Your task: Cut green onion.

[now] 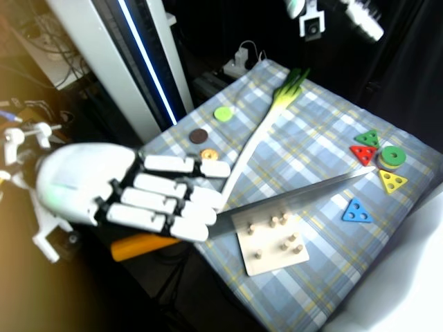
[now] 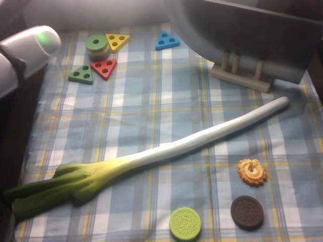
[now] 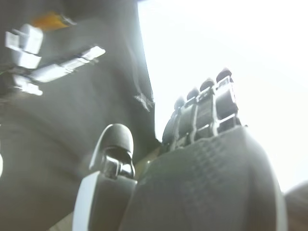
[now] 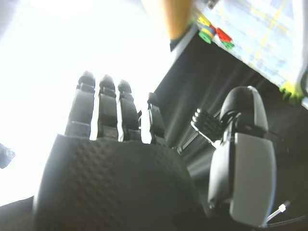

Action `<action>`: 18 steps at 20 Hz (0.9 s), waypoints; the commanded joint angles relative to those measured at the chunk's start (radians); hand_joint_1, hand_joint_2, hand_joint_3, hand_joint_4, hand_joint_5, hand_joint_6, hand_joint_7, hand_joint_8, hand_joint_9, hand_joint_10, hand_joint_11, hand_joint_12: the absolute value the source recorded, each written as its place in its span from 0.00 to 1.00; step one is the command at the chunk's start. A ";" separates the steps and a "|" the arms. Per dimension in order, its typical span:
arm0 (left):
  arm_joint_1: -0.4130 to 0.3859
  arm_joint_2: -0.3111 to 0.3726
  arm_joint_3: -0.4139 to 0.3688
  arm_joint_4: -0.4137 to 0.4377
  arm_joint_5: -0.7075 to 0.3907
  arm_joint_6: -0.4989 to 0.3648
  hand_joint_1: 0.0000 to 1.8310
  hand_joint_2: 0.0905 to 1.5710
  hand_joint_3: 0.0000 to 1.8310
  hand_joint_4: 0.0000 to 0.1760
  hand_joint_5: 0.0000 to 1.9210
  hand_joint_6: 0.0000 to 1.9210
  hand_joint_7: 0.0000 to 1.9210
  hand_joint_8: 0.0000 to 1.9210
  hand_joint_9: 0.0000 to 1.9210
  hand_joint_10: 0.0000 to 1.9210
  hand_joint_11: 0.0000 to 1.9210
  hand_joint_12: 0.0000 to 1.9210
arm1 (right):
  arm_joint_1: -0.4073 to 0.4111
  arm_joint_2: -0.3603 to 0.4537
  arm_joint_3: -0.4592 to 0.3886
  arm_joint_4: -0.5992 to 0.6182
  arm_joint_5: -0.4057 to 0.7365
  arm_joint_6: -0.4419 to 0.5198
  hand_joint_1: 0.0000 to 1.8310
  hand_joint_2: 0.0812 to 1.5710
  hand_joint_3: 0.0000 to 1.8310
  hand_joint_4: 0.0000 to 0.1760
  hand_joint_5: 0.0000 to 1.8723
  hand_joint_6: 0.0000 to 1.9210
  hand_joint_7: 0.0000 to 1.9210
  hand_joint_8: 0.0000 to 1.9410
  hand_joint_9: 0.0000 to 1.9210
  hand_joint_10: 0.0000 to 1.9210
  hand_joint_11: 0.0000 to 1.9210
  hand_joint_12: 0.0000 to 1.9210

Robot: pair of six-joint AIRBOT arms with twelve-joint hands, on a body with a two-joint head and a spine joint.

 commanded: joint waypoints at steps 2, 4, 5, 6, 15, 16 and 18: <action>0.019 0.006 0.010 -0.007 -0.238 -0.091 0.02 0.88 0.00 0.00 0.01 0.00 0.00 0.00 0.00 0.00 0.00 0.00 | -0.100 0.009 -0.030 0.096 0.315 -0.001 0.27 0.67 0.00 0.95 0.00 0.00 0.07 0.00 0.07 0.00 0.03 0.01; 0.043 -0.009 0.039 -0.014 -0.297 -0.216 0.13 0.84 0.00 0.00 0.05 0.00 0.04 0.00 0.03 0.00 0.02 0.01 | -0.181 0.013 -0.056 0.148 0.440 0.007 0.31 0.66 0.00 1.00 0.01 0.00 0.07 0.00 0.07 0.00 0.01 0.00; 0.059 -0.027 0.064 -0.017 -0.341 -0.319 0.17 0.84 0.00 0.00 0.04 0.00 0.02 0.00 0.00 0.00 0.00 0.00 | -0.222 0.005 -0.064 0.167 0.512 0.026 0.34 0.65 0.00 1.00 0.02 0.01 0.08 0.00 0.07 0.00 0.02 0.01; 0.073 -0.040 0.083 -0.018 -0.370 -0.391 0.22 0.83 0.00 0.00 0.03 0.00 0.00 0.00 0.00 0.00 0.00 0.00 | -0.245 -0.001 -0.069 0.176 0.560 0.039 0.38 0.67 0.00 1.00 0.06 0.01 0.09 0.00 0.08 0.00 0.04 0.01; 0.075 -0.082 0.164 0.039 -0.433 -0.701 0.08 0.84 0.00 0.00 0.07 0.01 0.06 0.01 0.04 0.01 0.02 0.01 | -0.267 -0.008 -0.110 0.121 0.721 0.054 0.45 0.68 0.00 0.69 0.06 0.01 0.00 0.00 0.01 0.00 0.05 0.02; 0.051 -0.085 0.171 0.064 -0.433 -0.712 0.02 0.86 0.00 0.00 0.11 0.01 0.09 0.00 0.06 0.00 0.03 0.01 | -0.258 -0.007 -0.114 0.102 0.721 0.049 0.48 0.62 0.00 0.94 0.01 0.00 0.00 0.00 0.00 0.00 0.06 0.03; 0.005 -0.089 0.173 0.112 -0.433 -0.701 0.00 0.86 0.00 0.06 0.15 0.01 0.12 0.00 0.09 0.00 0.05 0.02 | -0.239 -0.017 -0.111 0.085 0.722 0.047 0.37 0.70 0.01 0.77 0.05 0.01 0.00 0.00 0.02 0.00 0.05 0.03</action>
